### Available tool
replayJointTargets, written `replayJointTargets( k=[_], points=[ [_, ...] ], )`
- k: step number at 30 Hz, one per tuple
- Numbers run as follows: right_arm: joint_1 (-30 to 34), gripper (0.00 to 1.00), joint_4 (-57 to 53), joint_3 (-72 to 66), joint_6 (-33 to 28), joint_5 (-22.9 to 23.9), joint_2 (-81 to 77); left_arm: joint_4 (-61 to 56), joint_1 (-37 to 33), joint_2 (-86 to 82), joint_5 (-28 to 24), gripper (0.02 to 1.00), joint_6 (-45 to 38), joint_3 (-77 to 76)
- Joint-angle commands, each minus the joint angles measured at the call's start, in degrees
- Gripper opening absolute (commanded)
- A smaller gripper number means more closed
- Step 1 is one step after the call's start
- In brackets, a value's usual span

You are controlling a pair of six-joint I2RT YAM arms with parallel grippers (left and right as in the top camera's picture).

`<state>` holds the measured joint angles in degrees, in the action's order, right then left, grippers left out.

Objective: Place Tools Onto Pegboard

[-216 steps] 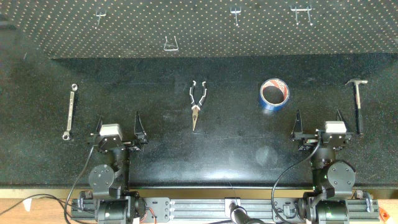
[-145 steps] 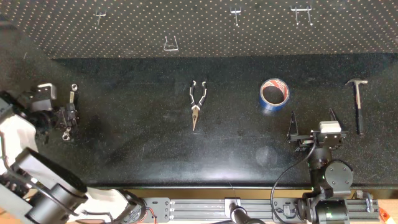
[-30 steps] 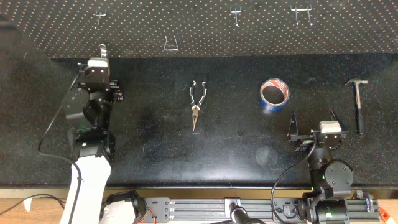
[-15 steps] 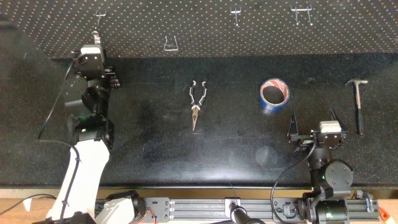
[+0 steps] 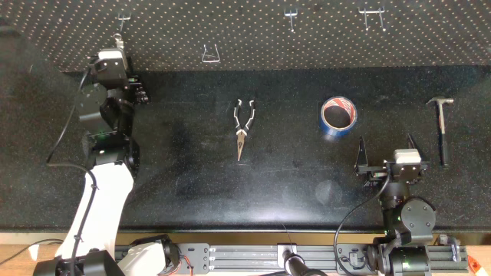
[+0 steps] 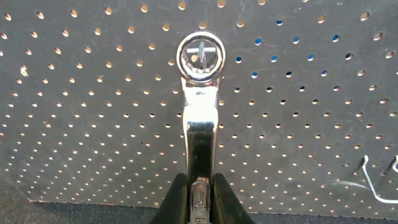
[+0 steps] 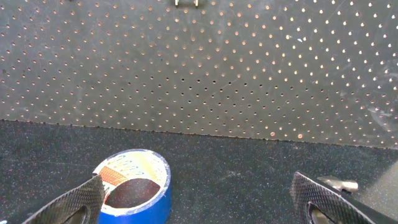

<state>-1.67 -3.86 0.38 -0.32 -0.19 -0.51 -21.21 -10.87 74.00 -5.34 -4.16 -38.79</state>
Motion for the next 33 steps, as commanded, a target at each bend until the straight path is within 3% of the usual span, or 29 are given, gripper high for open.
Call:
replayJointTargets(
  k=[1,32,33],
  points=[
    [-0.33,0.976,-0.31,-0.11,0.26,-0.48,0.26,-0.24,0.02,0.44,0.7,0.027,0.98,-1.68],
    [-0.33,0.976,-0.31,-0.11,0.26,-0.48,0.26,-2.21,0.02,8.59,2.16,0.027,0.94,-5.4],
    [-0.33,0.976,-0.33,-0.11,0.26,-0.48,0.26,-2.21,0.02,8.98,2.16,0.062,0.94,-5.92]
  ],
)
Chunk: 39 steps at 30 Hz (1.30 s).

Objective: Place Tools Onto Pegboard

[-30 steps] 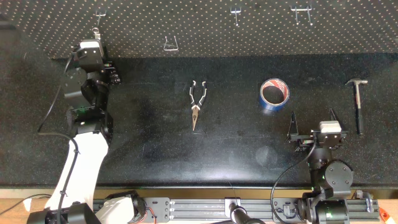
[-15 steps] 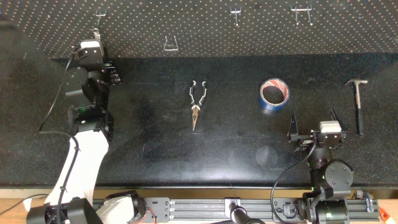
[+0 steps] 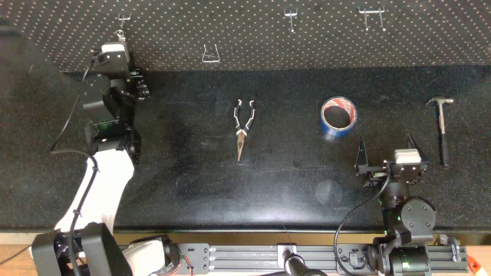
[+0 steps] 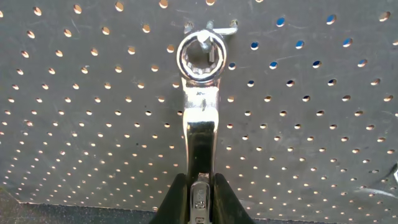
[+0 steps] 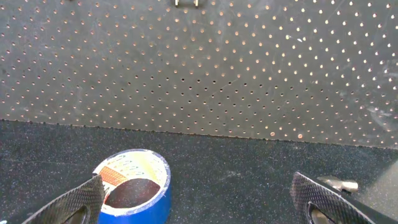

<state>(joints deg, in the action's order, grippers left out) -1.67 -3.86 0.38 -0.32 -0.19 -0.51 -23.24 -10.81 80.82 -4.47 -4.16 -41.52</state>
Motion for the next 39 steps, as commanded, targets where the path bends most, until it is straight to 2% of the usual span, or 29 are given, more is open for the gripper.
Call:
replayJointTargets(
  k=[1,2,7,13,15,17,18,19,20,21,22,23,24,25,27,28,30,32,39],
  points=[
    [-0.33,0.976,-0.31,-0.11,0.26,-0.48,0.26,-0.2,-0.04,2.47,1.29,0.457,0.94,-3.82],
    [-0.33,0.976,-0.31,-0.11,0.26,-0.48,0.28,-0.2,-0.09,2.56,1.27,0.985,0.94,-4.28],
    [-0.33,0.976,-0.31,-0.11,0.26,-0.48,0.26,3.41,-1.95,-1.2,1.25,0.996,0.94,-4.48],
    [-0.33,0.976,-0.31,-0.11,0.26,-0.48,0.26,21.73,-2.64,-21.88,1.27,0.996,0.94,-4.46],
    [-0.33,0.976,-0.31,-0.11,0.26,-0.48,0.28,23.87,-2.69,-22.8,3.89,0.998,0.74,-4.46],
    [-0.33,0.976,-0.31,-0.11,0.26,-0.48,0.26,24.61,-2.69,-20.98,3.89,0.996,0.76,-4.46],
    [-0.35,0.976,-0.33,-0.11,0.26,-0.48,0.26,26.45,-2.58,-20.35,2.29,0.996,3.23,-4.46],
    [-0.33,0.976,-0.31,-0.11,0.26,-0.48,0.26,29.53,-2.58,-21.27,-1.01,0.996,9.53,-4.46],
    [-0.35,0.976,-0.31,-0.11,0.26,-0.48,0.26,37.27,-0.79,-22.1,-2.58,0.996,13.64,-4.46],
    [-0.33,0.976,-0.31,-0.11,0.26,-0.48,0.26,40.94,1.11,-22.47,-2.29,0.996,13.66,-4.46],
    [-0.33,0.976,-0.31,-0.11,0.26,-0.48,0.26,50.29,9.68,-23.56,1.66,0.996,13.81,-4.46],
    [-0.35,0.976,-0.31,-0.11,0.26,-0.48,0.26,55.84,19.26,-25.38,7.15,0.996,17.55,-4.46],
    [-0.33,0.976,-0.31,-0.11,0.26,-0.48,0.26,57.86,25.22,-26.49,12.79,0.996,24.59,-4.46],
    [-0.33,0.976,-0.31,-0.11,0.26,-0.48,0.26,59.14,30.08,-26.73,15.72,0.996,29.35,-4.46],
    [-0.35,0.976,-0.31,-0.11,0.26,-0.48,0.26,59.74,37.94,-22.93,15.76,0.996,34.45,-4.48],
    [-0.33,0.976,-0.31,-0.11,0.26,-0.48,0.28,60.02,39.06,-21.16,14.91,0.996,34.45,-4.7],
    [-0.33,0.976,-0.31,-0.11,0.26,-0.48,0.26,69.05,39.82,-14.4,13.94,0.996,38.47,-10.69],
    [-0.35,0.976,-0.31,-0.11,0.26,-0.48,0.28,74.03,39.82,-7.34,14.84,0.996,37.92,-17.42],
    [-0.35,0.978,-0.31,-0.11,0.26,-0.48,0.26,70.82,41.22,9.64,14.8,0.996,28.68,-28.96]
  ],
)
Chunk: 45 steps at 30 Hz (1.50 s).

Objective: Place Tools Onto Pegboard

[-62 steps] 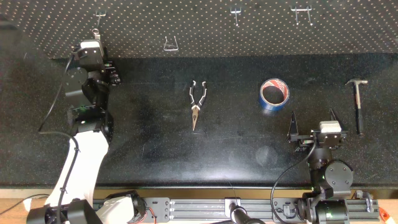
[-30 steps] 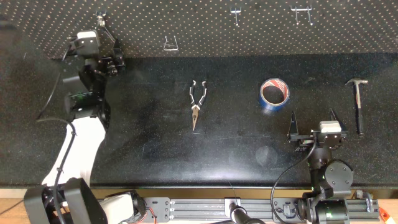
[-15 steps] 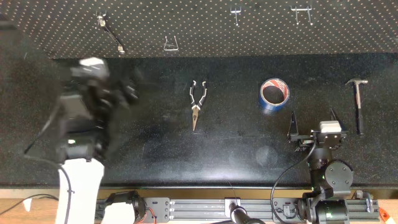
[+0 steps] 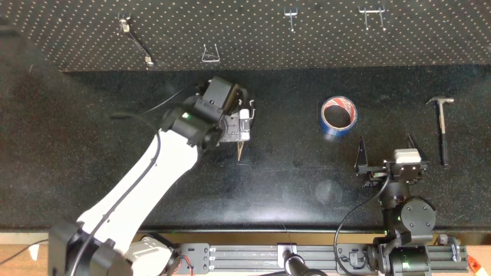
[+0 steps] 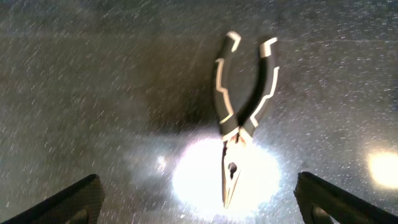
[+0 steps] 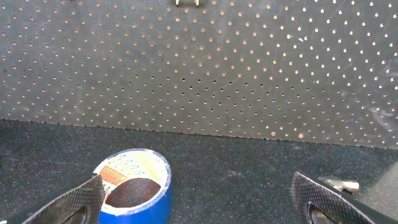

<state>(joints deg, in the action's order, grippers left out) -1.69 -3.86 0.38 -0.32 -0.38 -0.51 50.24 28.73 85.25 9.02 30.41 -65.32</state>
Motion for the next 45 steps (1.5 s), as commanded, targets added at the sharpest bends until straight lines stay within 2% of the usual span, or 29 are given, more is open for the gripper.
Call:
replayJointTargets(
  k=[1,7,13,23,45],
  points=[
    [-0.33,0.976,-0.31,-0.11,0.28,-0.28,0.26,-6.1,1.73,7.56,1.07,0.996,-5.84,-5.42],
    [-0.31,0.976,-0.31,-0.11,0.26,-0.28,0.26,-8.5,1.66,15.34,0.42,0.996,-4.07,-8.81],
    [-0.31,0.976,-0.31,-0.11,0.26,-0.28,0.26,-8.66,-1.07,20.57,-7.15,0.996,-3.69,-9.27],
    [-0.31,0.976,-0.31,-0.11,0.26,-0.28,0.26,-10.01,-1.66,21.05,-3.19,0.998,-4.37,-9.27],
    [-0.31,0.976,-0.31,-0.11,0.26,-0.28,0.26,-10.25,-0.57,26.14,-3.72,0.996,-0.61,-9.27]
  ],
)
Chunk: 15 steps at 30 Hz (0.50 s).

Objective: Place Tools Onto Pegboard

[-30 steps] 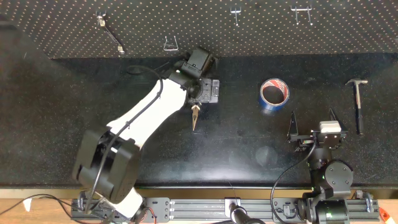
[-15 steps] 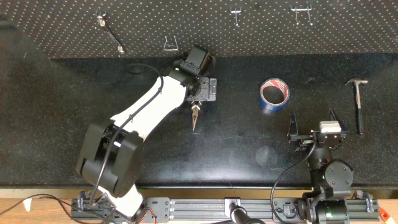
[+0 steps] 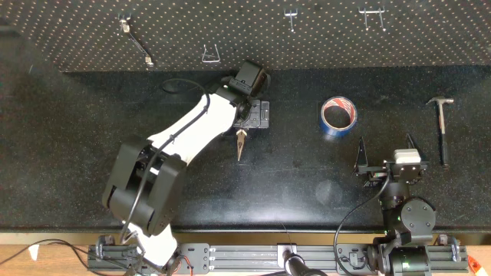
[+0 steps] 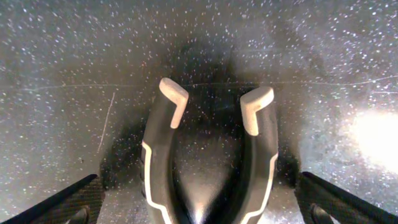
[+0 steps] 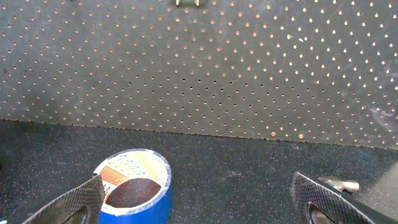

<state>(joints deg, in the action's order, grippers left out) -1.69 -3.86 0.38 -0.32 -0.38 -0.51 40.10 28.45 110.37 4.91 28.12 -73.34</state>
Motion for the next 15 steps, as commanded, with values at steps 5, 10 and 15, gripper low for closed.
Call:
replayJointTargets(
  k=[5,10,15],
  points=[
    [-0.31,0.978,-0.31,-0.11,0.26,-0.28,0.26,-1.18,-0.74,1.03,-0.63,0.998,1.66,-1.25],
    [-0.31,0.974,-0.31,-0.11,0.26,-0.28,0.26,-2.01,-0.74,1.03,-0.81,1.0,1.4,-1.25],
    [-0.31,0.976,-0.31,-0.11,0.26,-0.28,0.26,-2.03,-0.74,1.03,-0.68,1.0,-0.11,-1.25]
  ],
)
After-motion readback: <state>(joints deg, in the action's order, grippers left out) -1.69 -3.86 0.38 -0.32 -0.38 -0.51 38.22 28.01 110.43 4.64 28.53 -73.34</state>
